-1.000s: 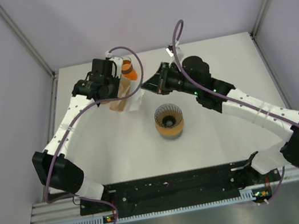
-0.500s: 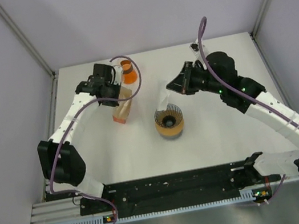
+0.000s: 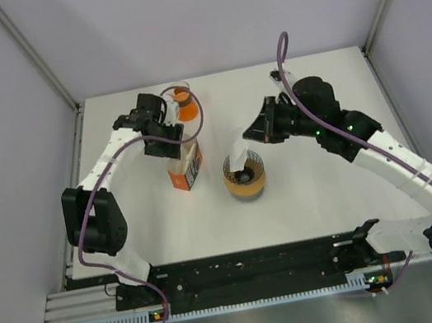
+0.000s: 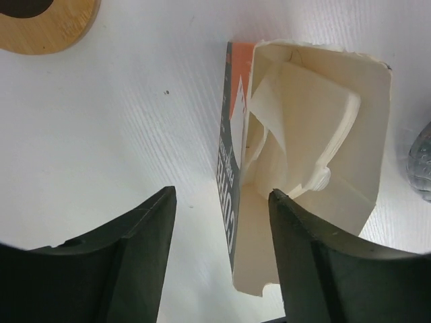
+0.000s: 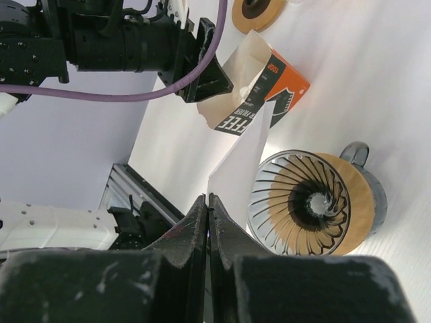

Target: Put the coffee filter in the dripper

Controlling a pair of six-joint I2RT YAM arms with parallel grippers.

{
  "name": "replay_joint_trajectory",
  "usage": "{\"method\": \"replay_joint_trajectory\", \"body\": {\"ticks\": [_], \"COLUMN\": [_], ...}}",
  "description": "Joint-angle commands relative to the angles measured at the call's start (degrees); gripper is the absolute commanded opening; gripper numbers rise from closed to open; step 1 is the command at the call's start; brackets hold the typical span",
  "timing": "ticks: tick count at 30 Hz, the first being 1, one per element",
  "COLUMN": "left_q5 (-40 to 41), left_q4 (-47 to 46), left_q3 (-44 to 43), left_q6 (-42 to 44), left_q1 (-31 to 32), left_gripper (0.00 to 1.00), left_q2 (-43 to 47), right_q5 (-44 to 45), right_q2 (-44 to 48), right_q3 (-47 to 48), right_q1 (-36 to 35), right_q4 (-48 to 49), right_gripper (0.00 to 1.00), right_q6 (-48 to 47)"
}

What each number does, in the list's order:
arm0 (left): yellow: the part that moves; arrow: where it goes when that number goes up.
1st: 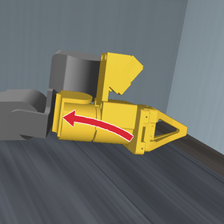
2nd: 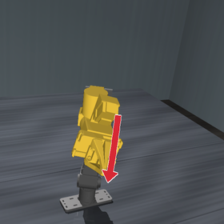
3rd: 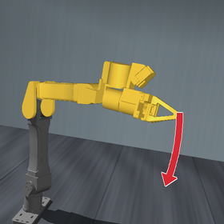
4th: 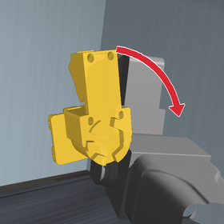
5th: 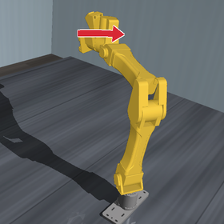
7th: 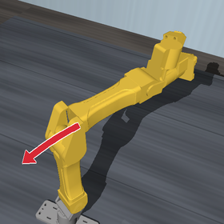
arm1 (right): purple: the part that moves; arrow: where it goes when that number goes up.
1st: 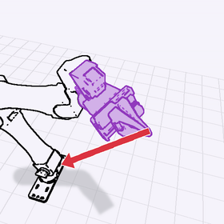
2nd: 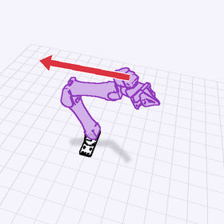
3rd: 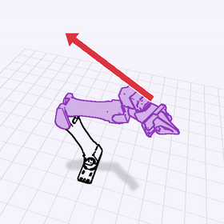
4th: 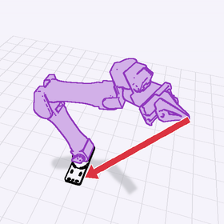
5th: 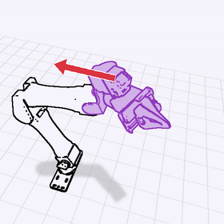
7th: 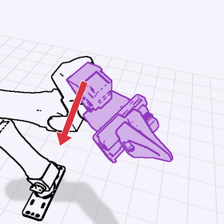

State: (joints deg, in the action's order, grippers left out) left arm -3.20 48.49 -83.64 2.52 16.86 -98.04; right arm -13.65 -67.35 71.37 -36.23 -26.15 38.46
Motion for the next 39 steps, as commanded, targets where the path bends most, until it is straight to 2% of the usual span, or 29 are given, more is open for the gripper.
{"method": "replay_joint_trajectory", "body": {"ticks": [1,4,9,11,14,16,18,22,26,30,34,36,39], "left_q5": [-0.1,-0.7,1.9,0.0,-3.3,-4.6,-4.8,-7.1,-8.9,-9.1,-3.4,2.0,9.2], "left_q4": [-0.6,-0.4,-1.2,-2.7,-5.1,-2.6,-2.0,-2.5,-3.9,-5.2,-8.2,-10.3,-12.4], "left_q3": [-2.7,-4.2,-8.3,-10.2,-10.4,-12.8,-12.8,-12.7,-13.5,-13.4,-12.4,-11.7,-11.4], "left_q6": [-0.3,-0.2,-1.3,-0.4,4.3,6.4,8.2,9.9,9.6,7.8,7.1,7.1,7.8], "left_q1": [-0.4,-0.4,-0.2,1.0,6.7,10.5,14.5,20.8,23.4,25.3,27.6,28.7,30.1], "left_gripper": [0.68,0.73,0.75,0.76,0.82,0.92,0.95,0.93,0.88,0.88,0.88,0.87,0.8], "left_q2": [3.1,5.3,10.4,13.2,17.3,16.0,15.3,14.8,14.2,13.3,11.6,10.6,9.1], "right_q5": [0.3,1.7,6.6,9.6,11.4,12.8,15.0,16.9,17.9,18.0,17.4,17.3,17.0], "right_q2": [-0.2,-0.2,0.2,0.5,1.0,1.6,2.2,3.2,4.2,4.7,4.9,4.9,5.1], "right_q3": [3.2,3.3,3.4,3.1,2.1,1.0,-0.1,-1.5,-2.4,-3.6,-4.2,-4.4,-4.8], "right_q1": [0.3,0.2,0.4,0.5,1.0,1.3,1.6,2.3,2.4,2.5,2.5,2.4,2.5], "right_q4": [0.8,0.8,1.3,2.0,4.5,6.5,8.1,9.6,10.4,10.5,10.7,10.7,10.9], "right_gripper": [0.0,0.0,0.0,0.0,0.0,0.0,0.0,0.0,0.0,0.0,0.0,0.0,0.0], "right_q6": [-1.1,-1.1,0.2,1.4,4.5,6.7,8.3,10.3,11.8,12.8,13.2,13.3,13.4]}}
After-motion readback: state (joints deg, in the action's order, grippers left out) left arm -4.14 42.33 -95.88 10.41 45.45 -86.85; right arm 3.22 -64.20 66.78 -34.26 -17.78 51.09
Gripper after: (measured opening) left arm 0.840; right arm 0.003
